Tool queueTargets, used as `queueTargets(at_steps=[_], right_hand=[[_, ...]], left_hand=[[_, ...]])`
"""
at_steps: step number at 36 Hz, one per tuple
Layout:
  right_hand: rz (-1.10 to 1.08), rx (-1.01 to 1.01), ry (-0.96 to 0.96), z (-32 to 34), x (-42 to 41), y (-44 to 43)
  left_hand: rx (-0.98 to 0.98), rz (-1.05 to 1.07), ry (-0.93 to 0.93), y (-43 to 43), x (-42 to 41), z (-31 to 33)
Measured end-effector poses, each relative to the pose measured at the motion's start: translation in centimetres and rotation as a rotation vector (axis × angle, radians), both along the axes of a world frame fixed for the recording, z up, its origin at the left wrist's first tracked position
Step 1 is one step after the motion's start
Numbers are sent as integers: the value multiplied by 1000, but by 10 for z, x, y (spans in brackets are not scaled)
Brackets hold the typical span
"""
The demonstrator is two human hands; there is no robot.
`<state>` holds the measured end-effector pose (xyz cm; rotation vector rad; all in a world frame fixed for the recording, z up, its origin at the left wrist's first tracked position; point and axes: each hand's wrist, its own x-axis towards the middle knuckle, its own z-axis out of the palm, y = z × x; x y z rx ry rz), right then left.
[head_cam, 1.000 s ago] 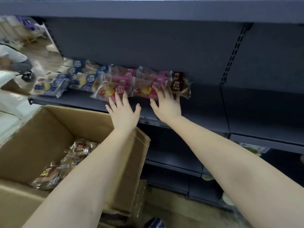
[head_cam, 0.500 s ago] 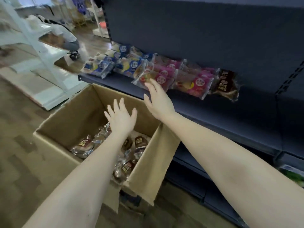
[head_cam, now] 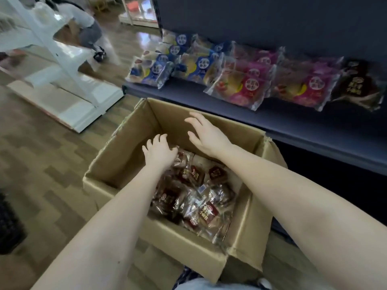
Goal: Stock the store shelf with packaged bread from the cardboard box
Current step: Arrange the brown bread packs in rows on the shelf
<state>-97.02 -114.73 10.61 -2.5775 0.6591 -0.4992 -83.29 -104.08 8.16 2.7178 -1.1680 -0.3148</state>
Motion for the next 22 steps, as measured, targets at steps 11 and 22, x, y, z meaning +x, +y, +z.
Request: queueTargets(at_steps=[11, 22], right_hand=[[-13, 77, 297, -72, 37, 1], [78, 306, 668, -136, 40, 2]], left_hand=[[251, -203, 66, -4, 47, -60], [341, -549, 157, -37, 72, -107]])
